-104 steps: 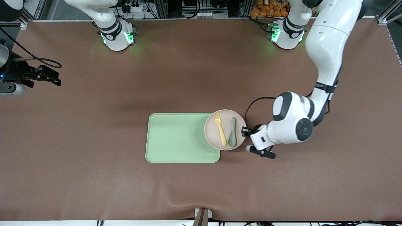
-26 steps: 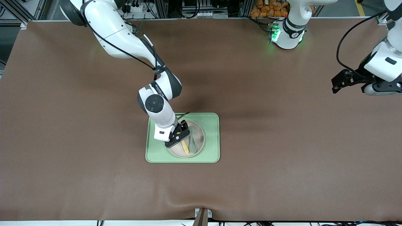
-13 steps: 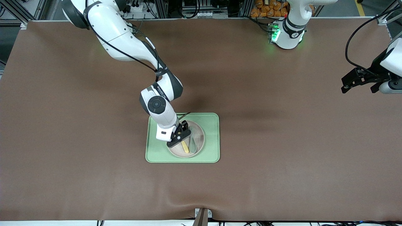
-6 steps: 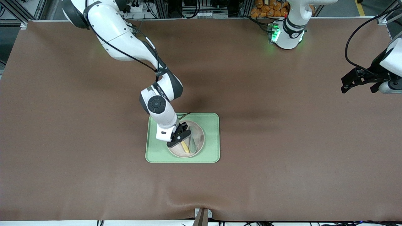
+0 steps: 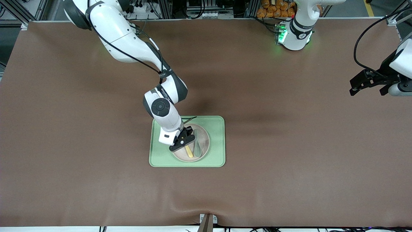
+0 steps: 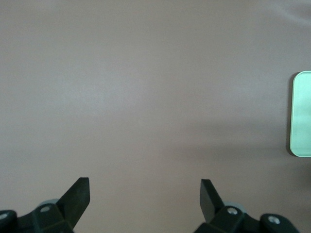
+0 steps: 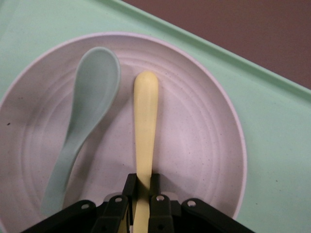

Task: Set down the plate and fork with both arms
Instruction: 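Grasp the yellow fork's handle with the right gripper, then lift the fork off the plate and lower it beside the plate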

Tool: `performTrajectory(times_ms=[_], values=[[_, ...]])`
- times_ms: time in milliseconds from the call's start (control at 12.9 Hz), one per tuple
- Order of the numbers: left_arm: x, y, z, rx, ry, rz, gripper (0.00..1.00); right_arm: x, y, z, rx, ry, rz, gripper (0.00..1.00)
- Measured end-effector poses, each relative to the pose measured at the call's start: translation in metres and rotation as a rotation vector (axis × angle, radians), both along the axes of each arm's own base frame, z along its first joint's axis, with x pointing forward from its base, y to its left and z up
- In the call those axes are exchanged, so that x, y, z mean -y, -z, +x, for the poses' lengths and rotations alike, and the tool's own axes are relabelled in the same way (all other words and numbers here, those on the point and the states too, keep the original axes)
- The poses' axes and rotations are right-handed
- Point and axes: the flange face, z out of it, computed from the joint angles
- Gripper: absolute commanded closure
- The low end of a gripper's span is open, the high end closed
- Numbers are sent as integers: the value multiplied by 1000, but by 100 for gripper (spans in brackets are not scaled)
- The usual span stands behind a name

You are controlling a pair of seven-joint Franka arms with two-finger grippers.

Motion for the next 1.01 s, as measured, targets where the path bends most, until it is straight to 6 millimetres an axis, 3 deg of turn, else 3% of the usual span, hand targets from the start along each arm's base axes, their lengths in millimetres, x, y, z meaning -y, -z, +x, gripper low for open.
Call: performTrajectory(times_ms=[622,855,1010], values=[[-2,3,-9,-76,-2,6,0,-3,-32,6,-45,171,60,100],[-2,3,-9,-76,-2,6,0,0,-58,11,-56,245,110,100],[-2,1,-9,-72,-2,5,0,15,-77,19,-80,289,118,100]])
